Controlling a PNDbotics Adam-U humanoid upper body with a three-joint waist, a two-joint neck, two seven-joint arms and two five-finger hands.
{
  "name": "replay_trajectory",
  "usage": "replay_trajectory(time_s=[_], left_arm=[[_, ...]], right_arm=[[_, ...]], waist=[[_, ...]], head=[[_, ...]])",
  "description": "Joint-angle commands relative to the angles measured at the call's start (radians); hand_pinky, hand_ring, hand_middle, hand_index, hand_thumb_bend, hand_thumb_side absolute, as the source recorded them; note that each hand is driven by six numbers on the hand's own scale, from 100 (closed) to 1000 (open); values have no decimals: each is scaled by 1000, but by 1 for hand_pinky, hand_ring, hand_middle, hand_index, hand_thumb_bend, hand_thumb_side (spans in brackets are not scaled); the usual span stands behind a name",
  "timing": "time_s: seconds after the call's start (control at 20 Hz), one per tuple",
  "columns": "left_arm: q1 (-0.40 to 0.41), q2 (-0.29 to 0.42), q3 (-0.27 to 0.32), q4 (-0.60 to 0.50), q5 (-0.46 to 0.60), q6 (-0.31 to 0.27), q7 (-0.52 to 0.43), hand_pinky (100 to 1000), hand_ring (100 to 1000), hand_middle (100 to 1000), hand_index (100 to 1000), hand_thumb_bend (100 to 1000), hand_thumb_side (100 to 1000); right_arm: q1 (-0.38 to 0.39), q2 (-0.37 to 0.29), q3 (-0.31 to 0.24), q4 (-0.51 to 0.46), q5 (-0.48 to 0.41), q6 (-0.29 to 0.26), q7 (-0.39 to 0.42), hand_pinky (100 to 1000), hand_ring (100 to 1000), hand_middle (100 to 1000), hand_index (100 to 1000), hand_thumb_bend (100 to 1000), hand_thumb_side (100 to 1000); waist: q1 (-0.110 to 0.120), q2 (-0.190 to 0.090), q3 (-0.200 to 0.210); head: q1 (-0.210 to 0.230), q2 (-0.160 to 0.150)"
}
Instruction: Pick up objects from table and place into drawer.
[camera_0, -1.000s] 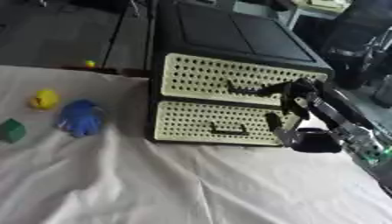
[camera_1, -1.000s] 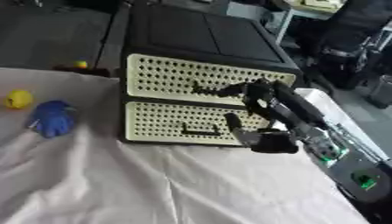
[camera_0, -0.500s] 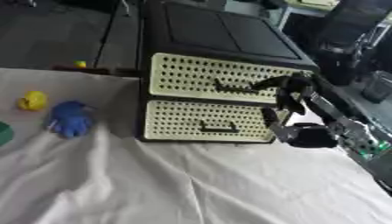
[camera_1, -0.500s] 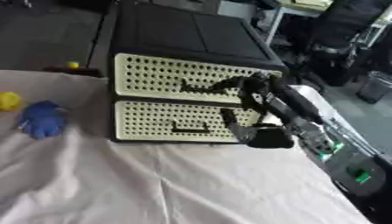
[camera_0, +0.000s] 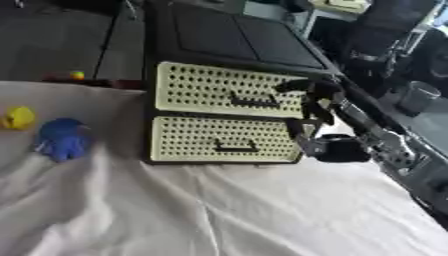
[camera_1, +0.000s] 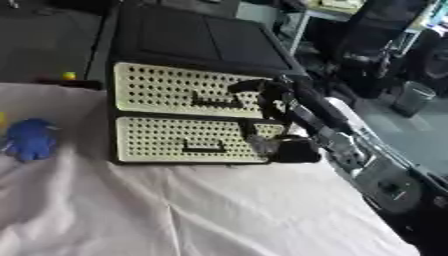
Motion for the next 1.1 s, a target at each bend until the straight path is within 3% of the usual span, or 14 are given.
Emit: replay_trajectory(time_s=[0.05, 1.1], left_arm=[[0, 24, 7, -13, -6, -10, 3, 562, 555, 660, 860, 173, 961], [7, 26, 12, -13, -28, -19, 12, 559, 550, 658, 859, 167, 967]], right_arm=[[-2, -48, -23, 2, 10, -3, -11, 318, 100, 100, 852, 100, 251], [12, -53, -30, 36, 38, -11, -17, 329, 100, 100, 851, 100, 256]], waist=[[2, -22, 2], [1, 5, 25]], head=[[-12, -23], [-54, -74]])
